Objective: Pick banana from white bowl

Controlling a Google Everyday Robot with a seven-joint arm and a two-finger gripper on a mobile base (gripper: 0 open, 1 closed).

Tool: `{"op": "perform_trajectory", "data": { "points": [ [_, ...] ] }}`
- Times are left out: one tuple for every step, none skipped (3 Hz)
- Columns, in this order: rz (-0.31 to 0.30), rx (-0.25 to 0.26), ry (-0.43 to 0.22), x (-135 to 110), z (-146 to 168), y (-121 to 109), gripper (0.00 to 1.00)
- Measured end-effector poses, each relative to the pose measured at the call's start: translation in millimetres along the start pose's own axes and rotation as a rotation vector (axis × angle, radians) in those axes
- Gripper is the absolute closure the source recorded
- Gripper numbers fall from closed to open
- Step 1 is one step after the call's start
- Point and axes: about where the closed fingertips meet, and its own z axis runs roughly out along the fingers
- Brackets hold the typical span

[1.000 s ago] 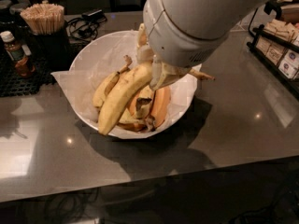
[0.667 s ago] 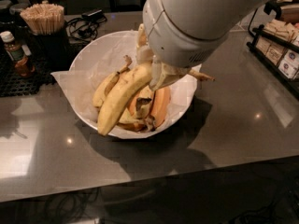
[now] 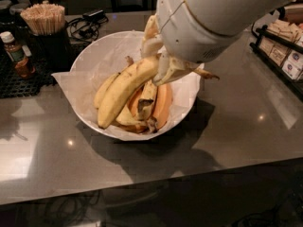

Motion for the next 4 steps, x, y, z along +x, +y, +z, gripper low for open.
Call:
{"op": "perform_trajectory", "data": {
  "points": [
    [0.115,0.171,-0.059,77,-12,-28,1.0],
    [0.187,0.304,-0.082,157,-29,-47,1.0],
    [0.151,0.327,-0.14,148,-27,-55,1.0],
    [0.094,0.361,-0.155,135,-44,-64,1.0]
  ]
}}
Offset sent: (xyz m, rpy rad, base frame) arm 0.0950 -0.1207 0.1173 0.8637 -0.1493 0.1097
